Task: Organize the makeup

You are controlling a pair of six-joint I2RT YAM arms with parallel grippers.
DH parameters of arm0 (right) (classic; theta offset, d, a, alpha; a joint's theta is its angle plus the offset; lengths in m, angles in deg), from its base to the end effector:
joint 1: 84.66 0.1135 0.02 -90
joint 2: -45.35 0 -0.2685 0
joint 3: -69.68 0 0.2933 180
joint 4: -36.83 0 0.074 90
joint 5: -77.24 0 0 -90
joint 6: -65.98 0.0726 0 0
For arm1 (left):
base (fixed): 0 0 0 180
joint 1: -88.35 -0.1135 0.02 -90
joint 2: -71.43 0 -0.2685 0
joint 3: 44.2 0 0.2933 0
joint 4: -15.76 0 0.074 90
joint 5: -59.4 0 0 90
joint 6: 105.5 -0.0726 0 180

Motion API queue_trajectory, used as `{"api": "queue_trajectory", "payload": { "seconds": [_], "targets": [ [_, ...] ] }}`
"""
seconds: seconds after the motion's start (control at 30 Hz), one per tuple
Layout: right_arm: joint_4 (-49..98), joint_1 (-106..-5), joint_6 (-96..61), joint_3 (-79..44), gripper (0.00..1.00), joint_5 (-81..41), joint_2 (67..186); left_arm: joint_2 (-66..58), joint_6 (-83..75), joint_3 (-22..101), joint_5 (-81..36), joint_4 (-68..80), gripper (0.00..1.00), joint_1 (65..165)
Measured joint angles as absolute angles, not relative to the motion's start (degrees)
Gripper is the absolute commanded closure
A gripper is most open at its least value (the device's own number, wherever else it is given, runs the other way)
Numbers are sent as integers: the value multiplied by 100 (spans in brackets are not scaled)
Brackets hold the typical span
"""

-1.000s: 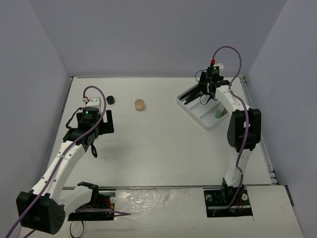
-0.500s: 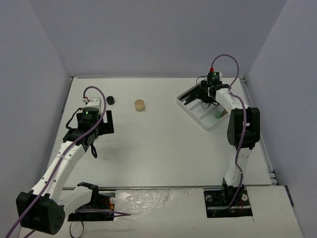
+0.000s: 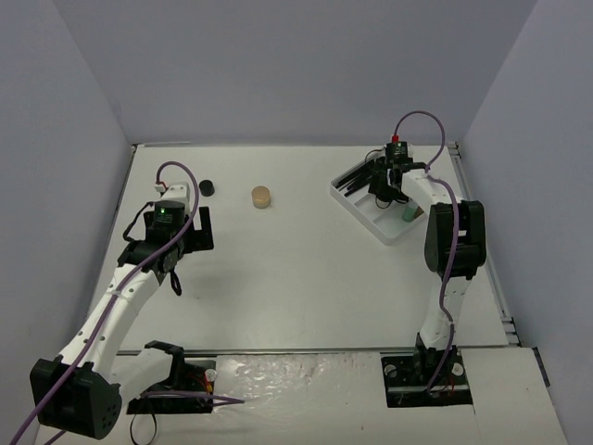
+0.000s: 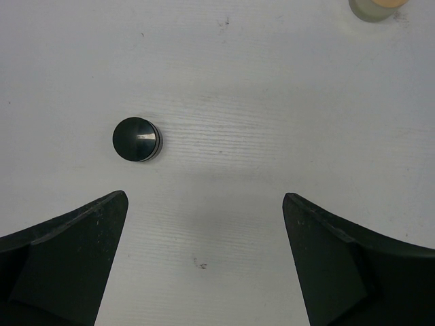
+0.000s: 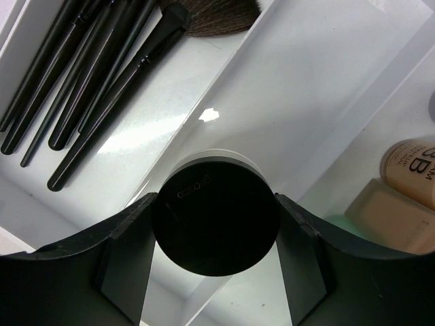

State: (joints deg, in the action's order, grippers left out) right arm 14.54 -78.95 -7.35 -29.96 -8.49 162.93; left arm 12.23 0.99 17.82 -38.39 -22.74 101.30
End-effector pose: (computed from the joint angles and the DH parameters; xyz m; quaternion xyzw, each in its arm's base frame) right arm 0.5330 0.0479 0.1666 0.1022 0.9009 0.0485 0.4191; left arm 0.2887 -0.0563 0.2734 -0.0584 0.8863 -0.0573 0.4558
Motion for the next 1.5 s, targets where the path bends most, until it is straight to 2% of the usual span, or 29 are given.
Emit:
{"api": "queue_trajectory", "payload": {
  "seconds": [0.13,0.47,0.67,0.8,0.93,1.13,1.5],
  "targets": [
    [1454,-7893,-715,-2996,33,-846,16293,1223,97,1782,-3838,-2274,3,10130],
    [1454,-7855,-616,-3019,30,-691,16361,1220,97,1782,-3812,-2276,3,10130],
    [1453,-7741,-685,-3129,16,-664,16369,1130,94,1782,-3693,-2254,3,10130],
    [1448,-7414,-855,-3164,2,-667,16152,742,95,1819,-3394,-2222,3,10134],
    [1455,-7043,-1035,-3164,0,-743,15626,105,95,2142,-3106,-2241,3,10202],
    [1607,-6824,-1125,-2881,0,-1107,14344,-1273,86,3430,-2891,-2093,3,10412],
    [1720,-6882,-1068,-1396,0,-1492,12099,-4487,-37,6631,-2704,-2164,3,10710]
  ]
}}
